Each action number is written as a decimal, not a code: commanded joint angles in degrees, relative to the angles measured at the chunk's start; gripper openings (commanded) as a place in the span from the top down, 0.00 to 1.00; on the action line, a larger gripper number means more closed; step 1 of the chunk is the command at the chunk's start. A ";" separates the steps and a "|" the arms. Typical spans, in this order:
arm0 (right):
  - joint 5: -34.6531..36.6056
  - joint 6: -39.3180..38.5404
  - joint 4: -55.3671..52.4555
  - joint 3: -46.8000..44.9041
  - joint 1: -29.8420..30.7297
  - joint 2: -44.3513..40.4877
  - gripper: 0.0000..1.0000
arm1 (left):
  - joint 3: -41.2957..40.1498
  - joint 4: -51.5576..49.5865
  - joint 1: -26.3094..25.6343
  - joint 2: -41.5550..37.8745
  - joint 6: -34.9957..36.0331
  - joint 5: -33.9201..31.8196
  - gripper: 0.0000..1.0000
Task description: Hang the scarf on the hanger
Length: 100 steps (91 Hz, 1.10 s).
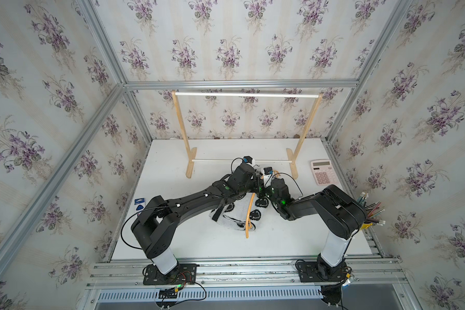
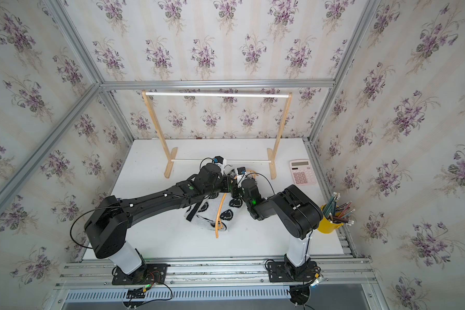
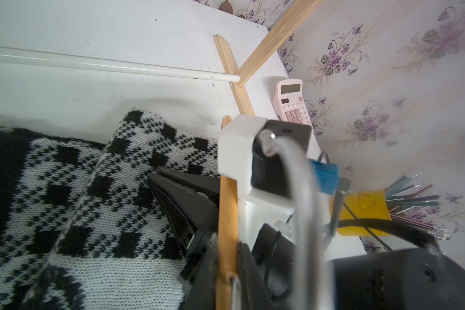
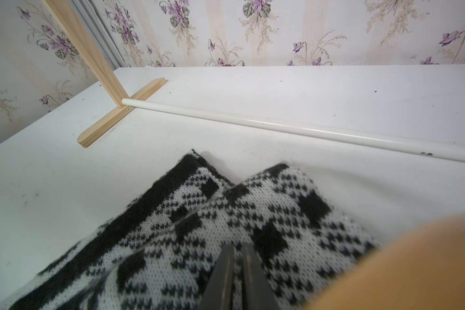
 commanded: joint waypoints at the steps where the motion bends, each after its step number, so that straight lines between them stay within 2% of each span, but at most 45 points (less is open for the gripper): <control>1: -1.13 2.29 -0.42 -0.30 0.03 0.49 0.87 | 1.44 5.55 -0.34 -1.54 0.77 0.36 1.00; 12: -4.28 2.55 2.47 -2.81 0.10 -3.25 0.85 | 1.12 5.27 -0.44 -1.44 1.04 -0.61 1.00; 20: -5.32 2.46 2.61 -5.13 0.53 -9.38 0.82 | 1.12 5.09 -0.36 -0.86 1.25 -1.51 1.00; 37: 0.60 0.04 -10.05 -9.49 2.46 -26.91 0.79 | 1.78 4.83 -0.37 0.33 2.03 -3.16 1.00; 55: 5.22 2.14 -20.24 -17.37 2.65 -42.15 0.73 | 3.56 4.39 -0.41 0.38 2.57 -4.85 1.00; 80: 2.61 1.60 -28.92 -18.92 2.89 -57.25 0.60 | 14.27 -4.83 -0.37 0.64 5.34 -9.21 1.00; 100: -0.88 -2.71 -36.62 -14.88 6.05 -62.36 0.56 | 23.88 -12.46 -0.37 2.73 7.09 -13.84 1.00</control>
